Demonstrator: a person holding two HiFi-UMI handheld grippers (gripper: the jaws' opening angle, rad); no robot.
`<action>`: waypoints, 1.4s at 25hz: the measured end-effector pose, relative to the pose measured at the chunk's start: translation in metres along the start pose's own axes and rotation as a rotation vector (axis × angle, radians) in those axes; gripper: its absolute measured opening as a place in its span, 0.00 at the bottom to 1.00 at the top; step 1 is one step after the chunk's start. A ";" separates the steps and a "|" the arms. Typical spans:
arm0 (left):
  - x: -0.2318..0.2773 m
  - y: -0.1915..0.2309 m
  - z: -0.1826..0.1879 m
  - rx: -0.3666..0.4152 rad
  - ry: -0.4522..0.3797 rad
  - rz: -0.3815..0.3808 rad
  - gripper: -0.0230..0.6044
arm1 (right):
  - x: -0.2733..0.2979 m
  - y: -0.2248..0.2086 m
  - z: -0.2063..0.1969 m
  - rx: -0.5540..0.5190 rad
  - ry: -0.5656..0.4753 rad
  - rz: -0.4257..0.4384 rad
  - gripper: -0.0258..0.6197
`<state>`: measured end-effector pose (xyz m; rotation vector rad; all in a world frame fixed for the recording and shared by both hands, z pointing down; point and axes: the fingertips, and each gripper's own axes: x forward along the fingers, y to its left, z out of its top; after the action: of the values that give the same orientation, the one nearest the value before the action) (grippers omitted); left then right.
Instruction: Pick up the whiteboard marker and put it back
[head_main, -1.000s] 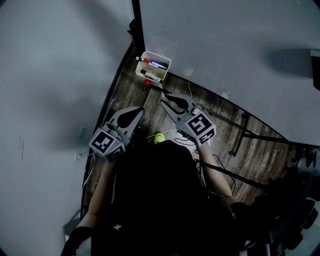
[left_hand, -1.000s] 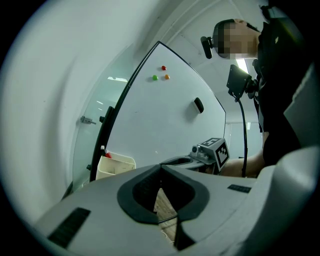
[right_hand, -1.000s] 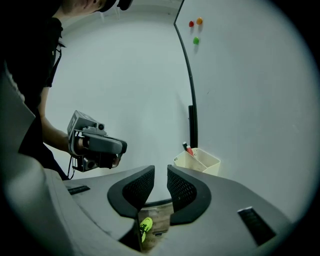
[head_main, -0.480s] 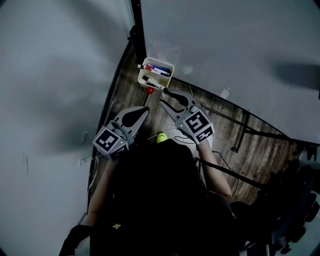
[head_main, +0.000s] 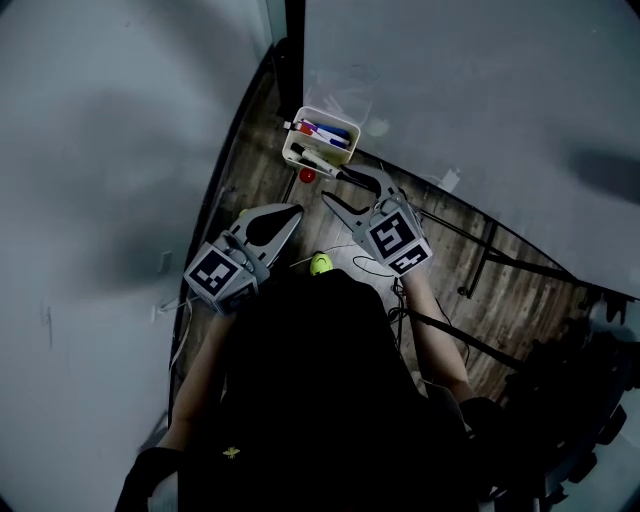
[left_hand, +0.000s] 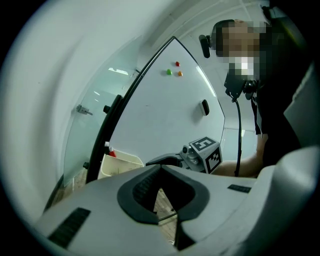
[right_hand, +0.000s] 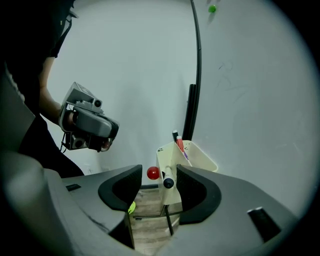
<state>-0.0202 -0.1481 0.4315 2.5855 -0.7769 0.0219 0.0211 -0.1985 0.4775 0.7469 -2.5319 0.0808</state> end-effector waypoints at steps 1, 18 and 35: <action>-0.001 0.001 0.000 -0.004 -0.001 0.006 0.08 | 0.001 -0.001 -0.001 -0.005 0.003 0.005 0.37; -0.006 0.011 0.002 -0.016 0.022 0.019 0.08 | 0.022 -0.004 -0.014 -0.207 0.105 0.064 0.37; -0.011 0.003 0.000 -0.030 0.005 0.016 0.08 | 0.031 -0.003 -0.030 -0.503 0.281 0.048 0.25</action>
<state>-0.0306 -0.1446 0.4309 2.5505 -0.7898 0.0218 0.0131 -0.2108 0.5185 0.4358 -2.1669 -0.3937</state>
